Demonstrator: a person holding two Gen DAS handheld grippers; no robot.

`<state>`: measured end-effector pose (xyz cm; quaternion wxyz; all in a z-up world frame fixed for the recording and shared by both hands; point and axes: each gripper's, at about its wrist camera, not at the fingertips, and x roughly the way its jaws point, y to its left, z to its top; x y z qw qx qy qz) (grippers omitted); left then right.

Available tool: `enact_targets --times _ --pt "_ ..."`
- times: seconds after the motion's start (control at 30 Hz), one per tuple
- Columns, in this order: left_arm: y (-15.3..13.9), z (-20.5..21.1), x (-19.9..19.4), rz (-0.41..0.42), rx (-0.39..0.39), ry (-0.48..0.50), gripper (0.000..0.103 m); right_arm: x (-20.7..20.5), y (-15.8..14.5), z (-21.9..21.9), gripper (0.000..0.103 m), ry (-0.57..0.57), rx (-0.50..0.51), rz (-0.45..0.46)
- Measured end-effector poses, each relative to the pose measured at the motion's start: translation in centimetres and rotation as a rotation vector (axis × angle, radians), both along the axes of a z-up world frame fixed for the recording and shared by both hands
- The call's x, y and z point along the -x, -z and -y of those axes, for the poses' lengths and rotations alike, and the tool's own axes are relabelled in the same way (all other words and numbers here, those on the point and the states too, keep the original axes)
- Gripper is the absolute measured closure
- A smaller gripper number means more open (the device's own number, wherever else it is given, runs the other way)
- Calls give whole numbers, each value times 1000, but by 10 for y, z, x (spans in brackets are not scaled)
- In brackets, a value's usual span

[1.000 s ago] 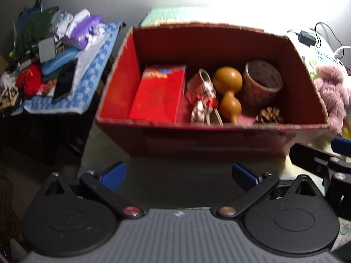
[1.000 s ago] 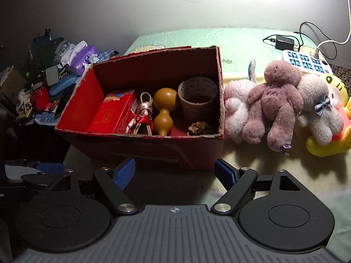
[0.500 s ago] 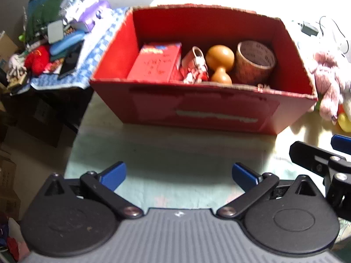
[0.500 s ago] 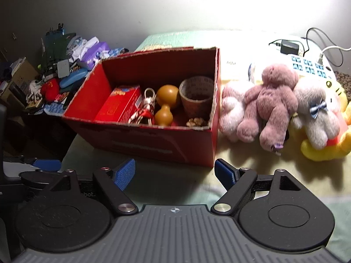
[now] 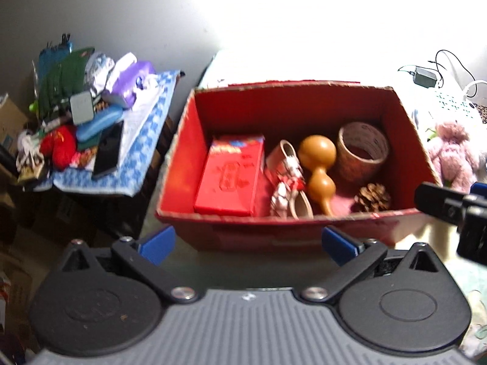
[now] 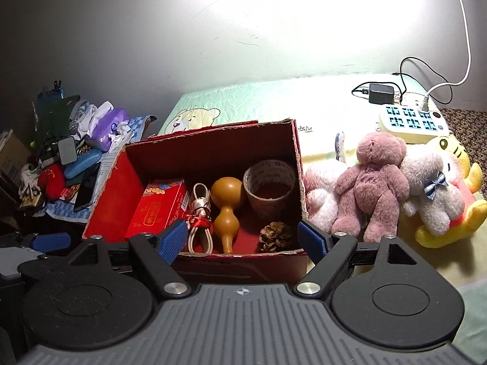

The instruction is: Organize objects

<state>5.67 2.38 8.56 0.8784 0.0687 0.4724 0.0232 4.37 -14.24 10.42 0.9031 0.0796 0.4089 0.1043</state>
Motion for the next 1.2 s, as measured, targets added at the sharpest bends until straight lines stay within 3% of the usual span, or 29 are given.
enact_targets --times 0.37,0.87,1.03,1.2 --pt "8 -30 -36 67 14 74 0 -24 5 -30 21 57 61 21" --pt "34 -34 -78 29 108 163 0 -55 28 -32 21 109 61 -50" --pt "41 -35 -84 11 137 163 1 -59 31 -31 21 103 45 -54" --pt "38 -36 -82 44 138 143 1 -60 30 -31 21 88 27 -38"
